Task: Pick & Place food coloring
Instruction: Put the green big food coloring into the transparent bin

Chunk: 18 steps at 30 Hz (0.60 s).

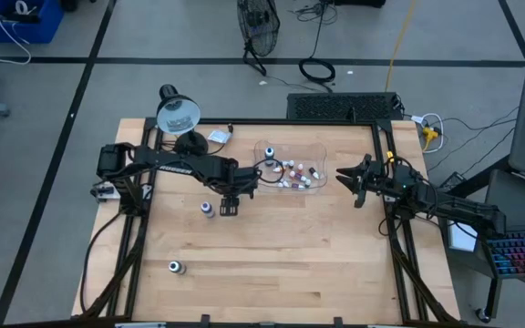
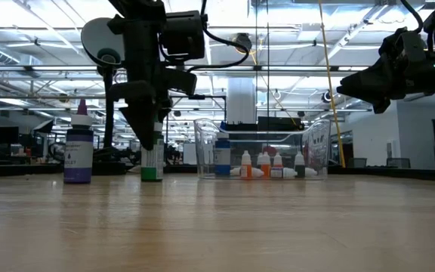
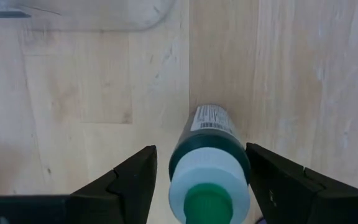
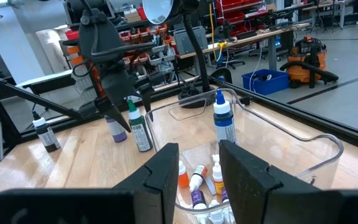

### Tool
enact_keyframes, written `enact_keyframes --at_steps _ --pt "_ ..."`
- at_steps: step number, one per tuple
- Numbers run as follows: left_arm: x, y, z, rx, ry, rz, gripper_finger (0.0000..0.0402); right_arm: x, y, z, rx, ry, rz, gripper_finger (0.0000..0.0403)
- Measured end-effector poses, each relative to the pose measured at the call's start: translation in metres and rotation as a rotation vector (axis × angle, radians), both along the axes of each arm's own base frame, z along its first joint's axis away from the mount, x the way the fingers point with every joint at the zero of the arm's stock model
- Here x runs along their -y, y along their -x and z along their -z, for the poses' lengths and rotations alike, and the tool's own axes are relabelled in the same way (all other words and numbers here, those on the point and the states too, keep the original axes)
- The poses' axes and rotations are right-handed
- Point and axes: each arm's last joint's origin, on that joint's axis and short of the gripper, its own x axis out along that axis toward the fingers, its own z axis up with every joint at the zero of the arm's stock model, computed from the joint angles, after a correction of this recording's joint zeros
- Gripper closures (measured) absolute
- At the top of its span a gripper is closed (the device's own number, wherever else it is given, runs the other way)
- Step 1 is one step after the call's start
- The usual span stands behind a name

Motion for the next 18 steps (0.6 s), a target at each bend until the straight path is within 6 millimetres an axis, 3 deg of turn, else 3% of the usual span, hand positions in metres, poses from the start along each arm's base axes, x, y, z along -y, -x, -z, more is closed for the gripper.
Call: enact_keyframes --at_steps 5,10,15,18 --pt "0.0 0.0 0.0 0.001 -0.001 0.003 0.018 0.0 0.0 0.0 0.0 0.0 0.0 0.0298" --pt "0.0 -0.001 0.0 0.003 -0.004 0.022 0.0256 0.0 0.0 0.0 0.0 0.0 0.0 0.0298" --pt "0.001 0.0 -0.007 -0.024 -0.003 0.028 0.026 0.0 0.0 0.0 0.0 0.0 0.0 0.0298" --pt "0.005 -0.001 -0.027 -0.017 -0.027 0.039 0.026 0.0 0.0 0.0 0.0 0.0 0.0 0.0298"
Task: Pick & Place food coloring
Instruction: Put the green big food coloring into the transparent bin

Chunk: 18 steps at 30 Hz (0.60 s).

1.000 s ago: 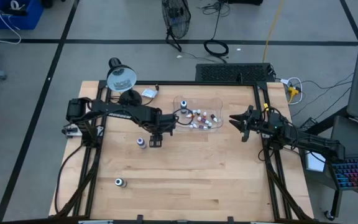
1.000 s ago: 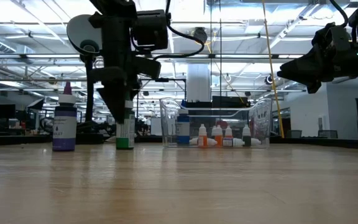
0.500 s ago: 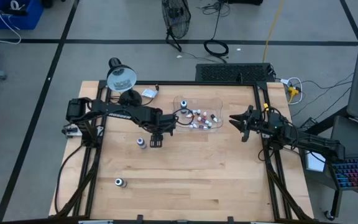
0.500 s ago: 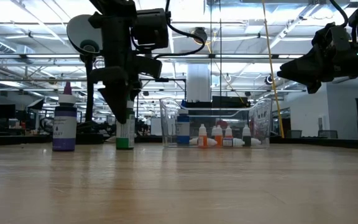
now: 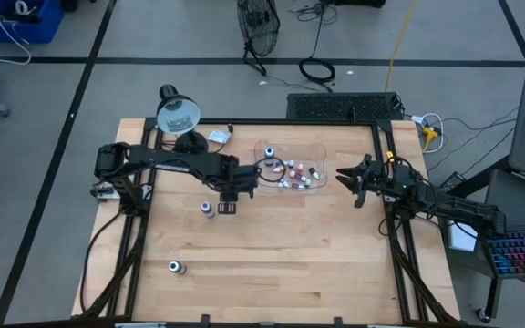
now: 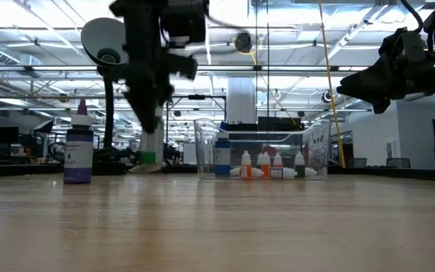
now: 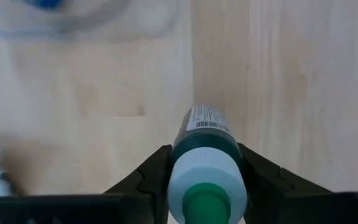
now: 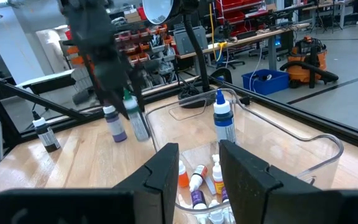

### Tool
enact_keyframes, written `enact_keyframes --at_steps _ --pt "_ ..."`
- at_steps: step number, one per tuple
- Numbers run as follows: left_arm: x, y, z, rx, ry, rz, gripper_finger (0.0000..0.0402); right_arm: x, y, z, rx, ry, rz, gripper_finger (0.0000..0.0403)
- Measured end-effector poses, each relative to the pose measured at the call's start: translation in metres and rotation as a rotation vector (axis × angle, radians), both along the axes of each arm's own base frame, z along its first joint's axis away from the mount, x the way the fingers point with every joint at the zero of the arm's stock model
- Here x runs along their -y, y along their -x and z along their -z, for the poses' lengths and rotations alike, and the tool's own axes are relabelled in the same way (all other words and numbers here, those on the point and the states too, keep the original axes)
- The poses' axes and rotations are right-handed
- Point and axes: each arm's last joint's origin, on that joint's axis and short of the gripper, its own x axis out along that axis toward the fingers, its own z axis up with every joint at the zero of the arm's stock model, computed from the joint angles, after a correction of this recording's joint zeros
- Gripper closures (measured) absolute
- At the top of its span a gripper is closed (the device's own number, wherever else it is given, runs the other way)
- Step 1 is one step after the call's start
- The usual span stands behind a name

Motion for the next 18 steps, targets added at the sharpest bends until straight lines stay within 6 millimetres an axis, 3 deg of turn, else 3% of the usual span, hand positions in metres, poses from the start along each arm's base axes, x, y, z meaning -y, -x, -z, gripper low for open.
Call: enact_keyframes --at_steps 5,11,14,18 --pt "0.009 0.002 -0.059 0.097 -0.114 0.034 0.026 0.0 0.0 0.0 0.0 0.0 0.0 0.0298" --pt "0.006 -0.011 -0.145 0.439 -0.353 0.075 0.026 0.0 0.0 0.0 0.001 0.001 0.0 0.0298" --pt "-0.001 -0.024 -0.159 0.482 -0.351 0.152 0.026 0.0 0.0 0.0 0.0 0.0 0.0 0.0298" --pt "-0.016 -0.049 -0.133 0.385 -0.277 0.217 0.026 0.0 0.0 0.0 0.0 0.0 0.0 0.0298"
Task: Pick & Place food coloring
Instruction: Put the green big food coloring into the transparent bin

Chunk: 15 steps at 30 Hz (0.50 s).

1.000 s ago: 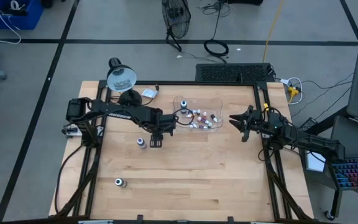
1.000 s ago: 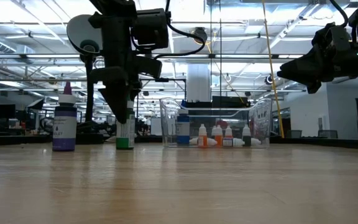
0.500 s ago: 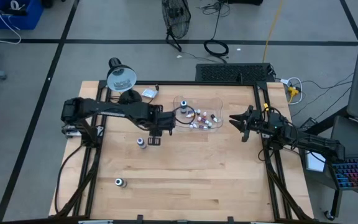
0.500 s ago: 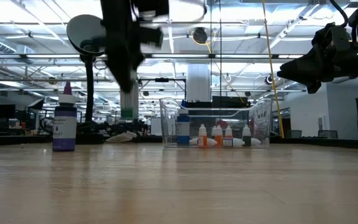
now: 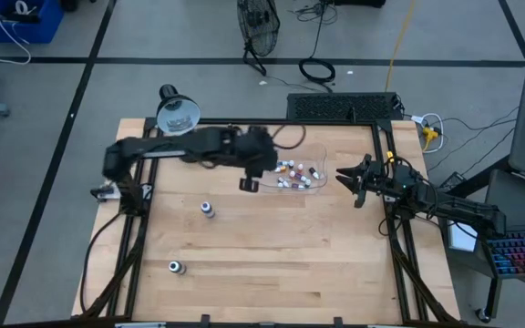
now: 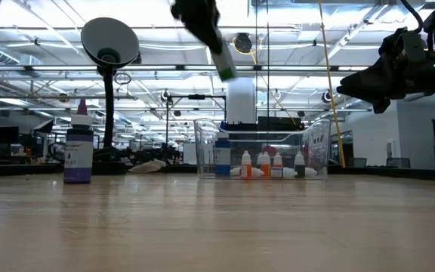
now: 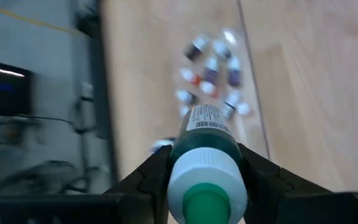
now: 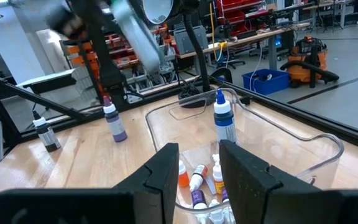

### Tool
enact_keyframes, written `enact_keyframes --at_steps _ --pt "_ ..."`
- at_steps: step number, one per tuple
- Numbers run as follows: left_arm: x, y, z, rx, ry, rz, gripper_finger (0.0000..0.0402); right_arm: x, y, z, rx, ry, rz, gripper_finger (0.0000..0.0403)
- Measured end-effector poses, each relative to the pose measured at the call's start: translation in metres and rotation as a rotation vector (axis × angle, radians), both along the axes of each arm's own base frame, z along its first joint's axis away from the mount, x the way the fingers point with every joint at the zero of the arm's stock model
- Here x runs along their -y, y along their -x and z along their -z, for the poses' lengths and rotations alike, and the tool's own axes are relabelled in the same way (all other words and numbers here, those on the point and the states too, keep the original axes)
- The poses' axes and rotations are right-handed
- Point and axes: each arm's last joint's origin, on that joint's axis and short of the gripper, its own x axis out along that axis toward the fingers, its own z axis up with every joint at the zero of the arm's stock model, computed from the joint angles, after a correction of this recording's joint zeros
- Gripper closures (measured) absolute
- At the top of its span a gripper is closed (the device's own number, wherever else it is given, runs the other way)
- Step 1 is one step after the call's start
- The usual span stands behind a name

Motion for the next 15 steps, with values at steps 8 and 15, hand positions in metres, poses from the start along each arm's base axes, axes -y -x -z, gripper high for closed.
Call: enact_keyframes --at_steps 8,15 --pt "-0.027 -0.033 0.077 -0.242 0.129 0.006 0.026 0.0 0.0 0.0 0.0 0.0 0.0 0.0298" --pt "-0.058 -0.042 0.118 -0.338 0.179 -0.058 0.026 0.0 0.0 0.0 -0.001 -0.001 0.0 0.0298"
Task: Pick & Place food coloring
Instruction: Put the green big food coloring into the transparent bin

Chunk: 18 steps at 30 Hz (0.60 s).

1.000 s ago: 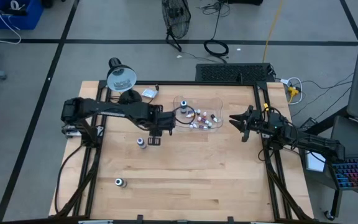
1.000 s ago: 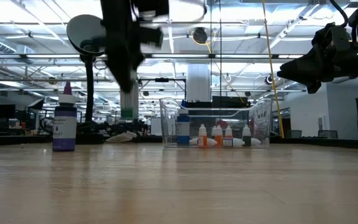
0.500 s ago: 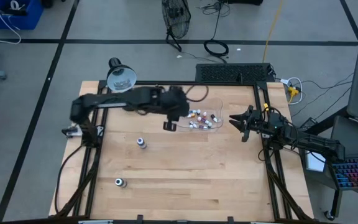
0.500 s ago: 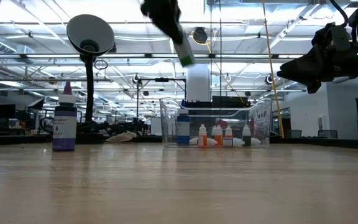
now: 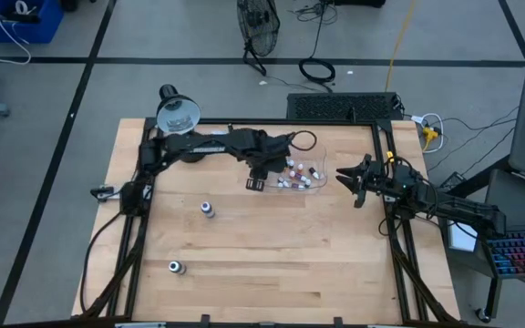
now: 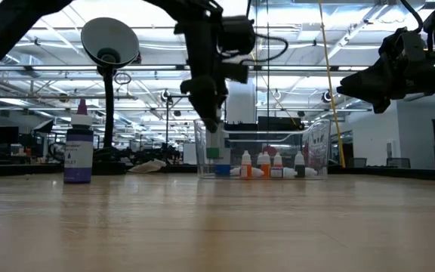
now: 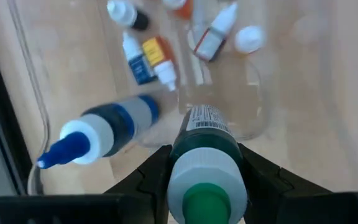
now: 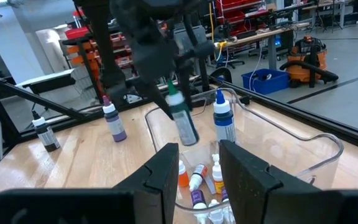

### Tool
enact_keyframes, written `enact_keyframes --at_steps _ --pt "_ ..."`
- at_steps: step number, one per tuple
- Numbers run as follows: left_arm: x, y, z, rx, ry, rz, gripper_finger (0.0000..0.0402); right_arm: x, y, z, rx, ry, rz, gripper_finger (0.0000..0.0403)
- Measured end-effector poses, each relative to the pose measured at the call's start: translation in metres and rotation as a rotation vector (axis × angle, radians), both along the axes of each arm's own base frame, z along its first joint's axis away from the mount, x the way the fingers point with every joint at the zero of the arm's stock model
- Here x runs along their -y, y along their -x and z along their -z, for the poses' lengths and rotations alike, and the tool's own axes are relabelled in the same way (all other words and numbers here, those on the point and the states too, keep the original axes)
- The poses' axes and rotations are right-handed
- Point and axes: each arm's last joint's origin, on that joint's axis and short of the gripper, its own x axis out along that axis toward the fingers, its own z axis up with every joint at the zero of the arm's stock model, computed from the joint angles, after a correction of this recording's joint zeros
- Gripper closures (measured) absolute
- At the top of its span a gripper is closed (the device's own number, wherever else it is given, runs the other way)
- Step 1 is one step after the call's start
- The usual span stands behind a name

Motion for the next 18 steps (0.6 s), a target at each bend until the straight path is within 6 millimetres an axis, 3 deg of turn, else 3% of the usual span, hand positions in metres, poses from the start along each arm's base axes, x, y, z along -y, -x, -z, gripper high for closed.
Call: enact_keyframes --at_steps 10,18 --pt "-0.045 0.008 0.004 0.036 0.006 -0.134 0.026 0.0 0.0 0.0 0.0 0.0 0.0 0.0298" --pt "-0.049 0.01 0.005 0.053 0.078 -0.146 0.026 0.0 0.0 0.0 0.0 0.0 0.0 0.0298"
